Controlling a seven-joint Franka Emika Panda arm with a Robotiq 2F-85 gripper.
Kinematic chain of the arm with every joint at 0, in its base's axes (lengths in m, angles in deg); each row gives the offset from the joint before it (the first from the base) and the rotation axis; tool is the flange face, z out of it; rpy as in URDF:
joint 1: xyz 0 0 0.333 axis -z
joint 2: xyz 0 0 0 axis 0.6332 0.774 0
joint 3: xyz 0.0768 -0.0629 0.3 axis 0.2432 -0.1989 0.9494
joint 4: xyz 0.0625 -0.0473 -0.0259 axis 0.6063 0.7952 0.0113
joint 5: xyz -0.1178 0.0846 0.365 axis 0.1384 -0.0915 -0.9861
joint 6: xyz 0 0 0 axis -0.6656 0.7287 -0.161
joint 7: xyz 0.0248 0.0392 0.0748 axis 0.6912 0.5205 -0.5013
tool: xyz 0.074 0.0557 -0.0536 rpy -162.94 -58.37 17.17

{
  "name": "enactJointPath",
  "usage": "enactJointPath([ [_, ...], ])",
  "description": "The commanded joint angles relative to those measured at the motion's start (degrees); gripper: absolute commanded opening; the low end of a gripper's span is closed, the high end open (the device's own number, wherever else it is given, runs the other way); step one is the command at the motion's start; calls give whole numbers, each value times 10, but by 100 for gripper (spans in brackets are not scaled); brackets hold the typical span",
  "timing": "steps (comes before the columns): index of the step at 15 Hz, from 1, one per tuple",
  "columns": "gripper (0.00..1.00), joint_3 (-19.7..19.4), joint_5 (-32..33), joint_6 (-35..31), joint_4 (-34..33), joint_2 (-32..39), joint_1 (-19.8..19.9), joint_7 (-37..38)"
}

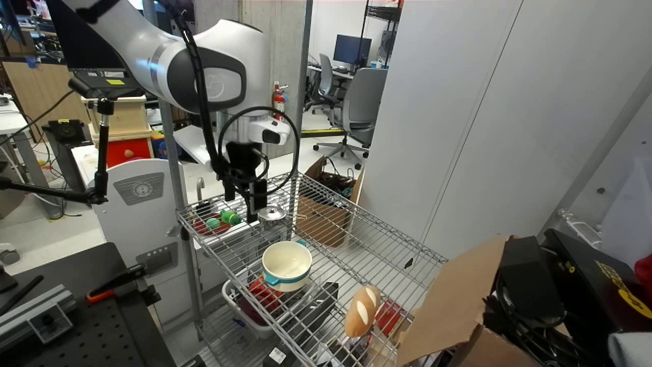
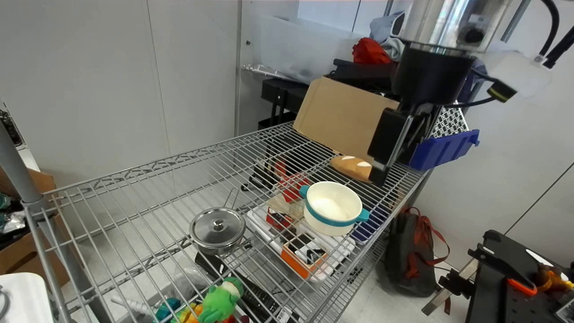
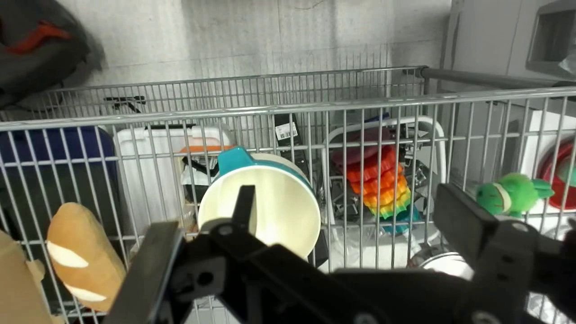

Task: Move the white and green pot to the left side of the shelf.

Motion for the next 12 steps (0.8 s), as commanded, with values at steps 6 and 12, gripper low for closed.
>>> enactJointPath([
  [6,100,-20,42,-54,-58,134,-19,10],
  [12,100,-52,90,-96,-124,217,-45,18],
])
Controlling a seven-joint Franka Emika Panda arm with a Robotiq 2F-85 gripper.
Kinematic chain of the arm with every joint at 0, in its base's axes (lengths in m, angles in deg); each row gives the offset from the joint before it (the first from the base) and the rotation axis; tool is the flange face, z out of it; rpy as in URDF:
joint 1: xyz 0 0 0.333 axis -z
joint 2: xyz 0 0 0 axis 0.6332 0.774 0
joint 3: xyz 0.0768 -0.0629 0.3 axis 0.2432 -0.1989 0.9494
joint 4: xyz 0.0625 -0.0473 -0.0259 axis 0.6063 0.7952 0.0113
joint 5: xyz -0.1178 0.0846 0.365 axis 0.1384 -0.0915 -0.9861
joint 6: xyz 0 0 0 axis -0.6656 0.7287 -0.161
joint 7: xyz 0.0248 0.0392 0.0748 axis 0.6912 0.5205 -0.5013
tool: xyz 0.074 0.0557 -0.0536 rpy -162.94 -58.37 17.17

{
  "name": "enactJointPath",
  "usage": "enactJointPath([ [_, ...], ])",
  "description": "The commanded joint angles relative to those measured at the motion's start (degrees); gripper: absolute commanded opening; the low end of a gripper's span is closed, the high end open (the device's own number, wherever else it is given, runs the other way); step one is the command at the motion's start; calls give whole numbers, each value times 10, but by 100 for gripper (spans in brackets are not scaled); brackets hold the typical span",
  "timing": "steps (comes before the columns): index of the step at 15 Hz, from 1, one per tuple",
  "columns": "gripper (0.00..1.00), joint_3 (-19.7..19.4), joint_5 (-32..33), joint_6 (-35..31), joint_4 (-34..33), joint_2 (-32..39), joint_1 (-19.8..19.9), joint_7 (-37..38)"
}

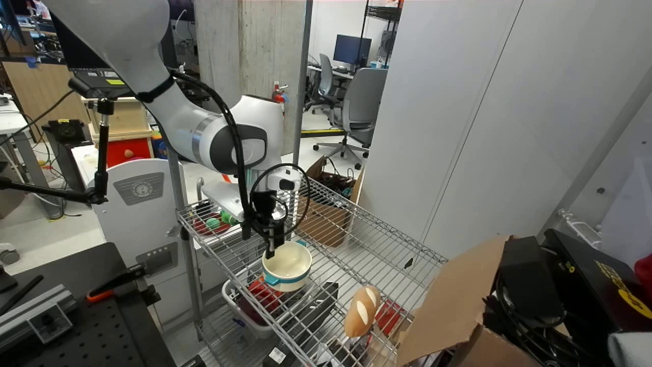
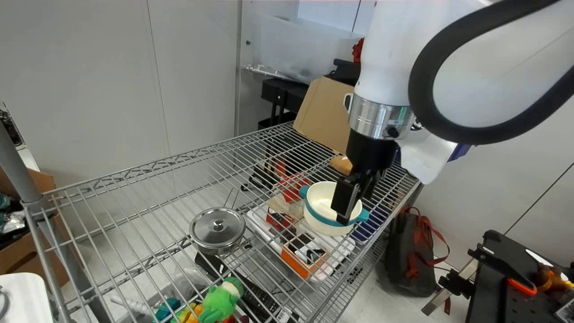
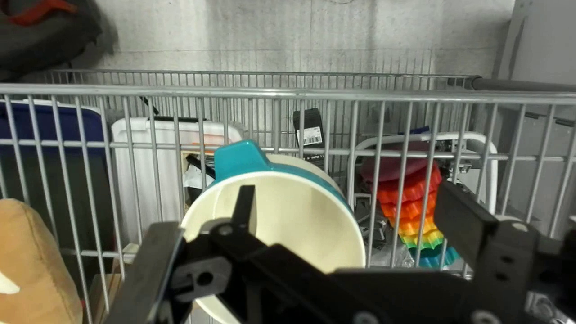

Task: Move the white and green pot to the left side of the shelf.

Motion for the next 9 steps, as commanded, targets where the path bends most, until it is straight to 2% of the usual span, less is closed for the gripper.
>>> enactJointPath([
  [1,100,-23,25,-16,-52,45,-25,11],
  [8,100,-35,23,-7,-139,125,-40,8],
  [9,75,-36,21,-4,-152,138,-41,8],
])
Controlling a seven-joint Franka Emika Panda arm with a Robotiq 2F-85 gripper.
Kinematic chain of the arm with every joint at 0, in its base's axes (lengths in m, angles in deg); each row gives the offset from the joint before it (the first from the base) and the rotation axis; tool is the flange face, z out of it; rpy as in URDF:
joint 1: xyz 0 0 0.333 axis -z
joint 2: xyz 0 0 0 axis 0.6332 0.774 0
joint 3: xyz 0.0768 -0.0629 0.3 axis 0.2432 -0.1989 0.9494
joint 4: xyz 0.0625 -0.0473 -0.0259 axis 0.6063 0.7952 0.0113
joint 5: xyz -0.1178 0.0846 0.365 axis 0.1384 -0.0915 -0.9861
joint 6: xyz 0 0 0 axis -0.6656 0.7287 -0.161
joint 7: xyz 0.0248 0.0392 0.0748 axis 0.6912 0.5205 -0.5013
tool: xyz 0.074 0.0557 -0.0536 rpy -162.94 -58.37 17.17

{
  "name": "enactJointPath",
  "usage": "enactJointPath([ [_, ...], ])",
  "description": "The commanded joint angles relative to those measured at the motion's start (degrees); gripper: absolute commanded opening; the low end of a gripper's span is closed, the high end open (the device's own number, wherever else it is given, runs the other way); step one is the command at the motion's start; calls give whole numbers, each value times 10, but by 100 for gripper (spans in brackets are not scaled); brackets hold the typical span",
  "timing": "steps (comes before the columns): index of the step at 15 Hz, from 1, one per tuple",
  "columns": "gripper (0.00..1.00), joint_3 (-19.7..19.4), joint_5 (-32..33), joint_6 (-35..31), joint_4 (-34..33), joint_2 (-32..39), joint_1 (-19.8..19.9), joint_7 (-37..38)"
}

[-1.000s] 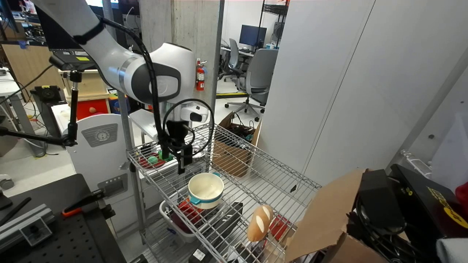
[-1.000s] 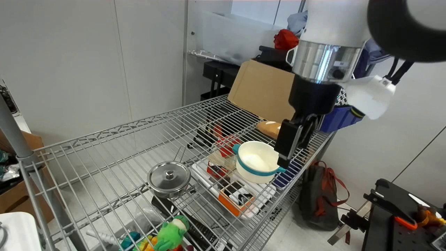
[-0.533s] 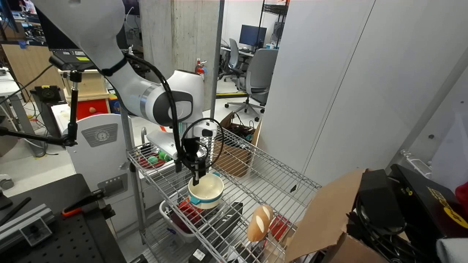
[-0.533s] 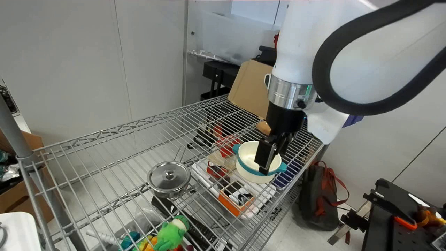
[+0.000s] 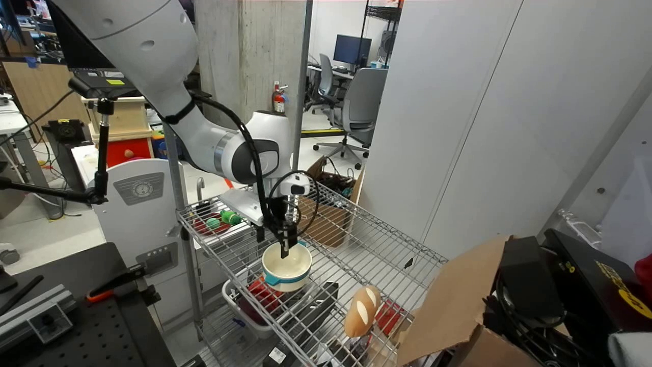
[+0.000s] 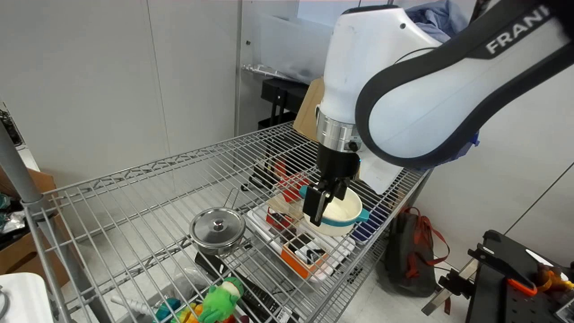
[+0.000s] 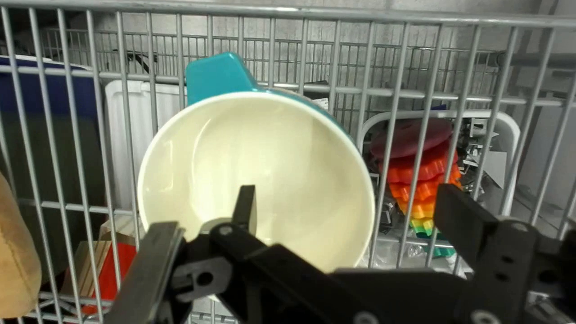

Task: Move the white and green pot to the left side of the shelf.

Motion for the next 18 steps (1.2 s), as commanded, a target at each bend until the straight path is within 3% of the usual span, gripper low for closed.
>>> enactJointPath([
  [1,74,-15,8,10,-58,50,-11,6],
  [10,5,-14,-1,30,-105,86,-7,-1],
  [12,0,-17,1,43,-105,80,-9,2],
  [18,1,0,12,96,-48,-1,-42,5],
])
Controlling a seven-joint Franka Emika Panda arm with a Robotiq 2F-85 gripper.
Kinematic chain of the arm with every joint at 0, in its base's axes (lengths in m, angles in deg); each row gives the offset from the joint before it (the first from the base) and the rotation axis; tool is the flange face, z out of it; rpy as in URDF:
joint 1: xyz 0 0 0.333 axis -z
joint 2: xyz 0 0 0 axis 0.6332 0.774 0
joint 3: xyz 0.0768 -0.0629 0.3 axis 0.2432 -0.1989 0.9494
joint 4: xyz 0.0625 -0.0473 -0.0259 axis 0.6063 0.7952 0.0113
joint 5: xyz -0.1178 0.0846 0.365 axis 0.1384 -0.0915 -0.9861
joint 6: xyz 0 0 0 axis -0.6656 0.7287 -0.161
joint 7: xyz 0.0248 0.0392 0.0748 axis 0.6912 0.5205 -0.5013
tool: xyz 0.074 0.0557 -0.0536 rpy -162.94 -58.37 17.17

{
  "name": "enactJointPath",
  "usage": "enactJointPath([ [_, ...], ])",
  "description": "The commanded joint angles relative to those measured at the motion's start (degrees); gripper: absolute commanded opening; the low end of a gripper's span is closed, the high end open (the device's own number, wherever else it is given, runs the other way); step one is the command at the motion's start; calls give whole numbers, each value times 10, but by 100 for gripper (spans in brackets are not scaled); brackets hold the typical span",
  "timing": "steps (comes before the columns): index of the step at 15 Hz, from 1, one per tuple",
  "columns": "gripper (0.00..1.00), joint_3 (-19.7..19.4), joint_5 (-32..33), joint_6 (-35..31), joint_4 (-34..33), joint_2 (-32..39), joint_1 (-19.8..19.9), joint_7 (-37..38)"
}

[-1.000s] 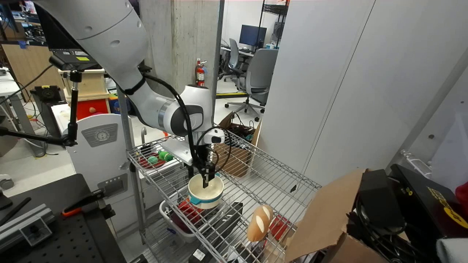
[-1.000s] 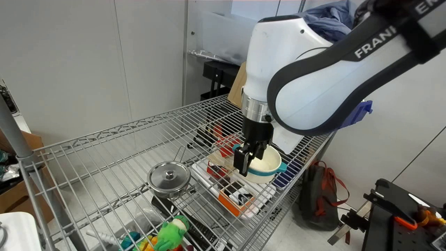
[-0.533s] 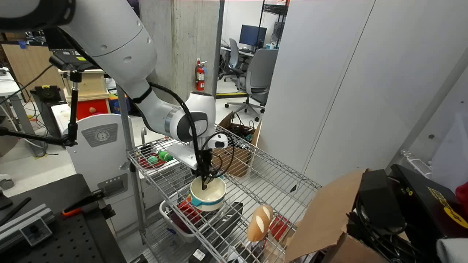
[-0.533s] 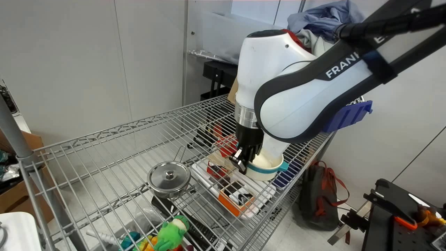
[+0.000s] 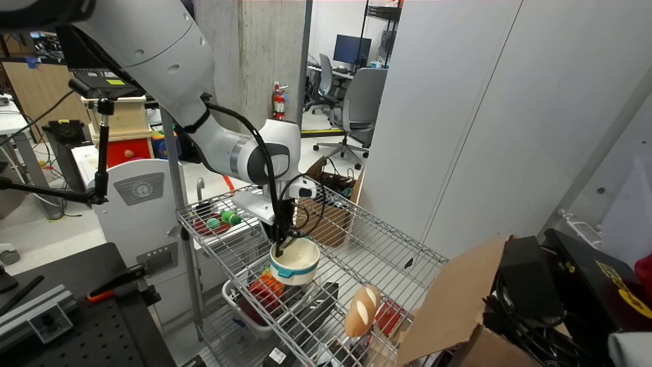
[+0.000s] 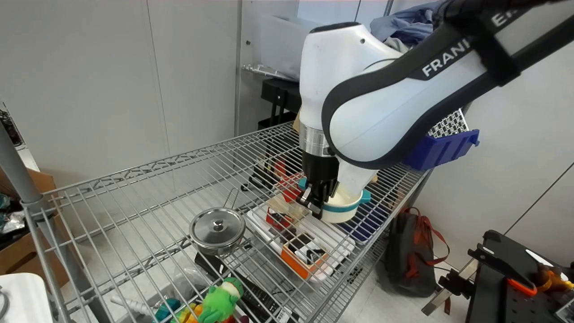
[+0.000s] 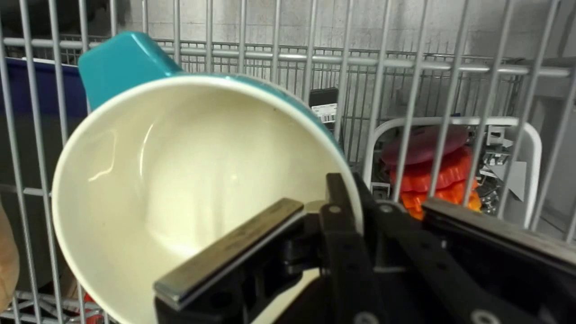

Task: Move the white and green pot to the left side of the shelf.

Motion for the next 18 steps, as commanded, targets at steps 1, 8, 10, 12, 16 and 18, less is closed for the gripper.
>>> enactJointPath([
  [1,1,20,8,40,64,-89,-38,3],
  [8,1,77,7,65,119,-157,-104,41],
  [10,1,76,13,49,129,-154,-113,55],
  [12,1,72,17,33,139,-147,-115,62],
  [16,1,50,44,-41,167,-130,-122,80],
  [18,1,36,67,-80,178,-120,-129,90],
])
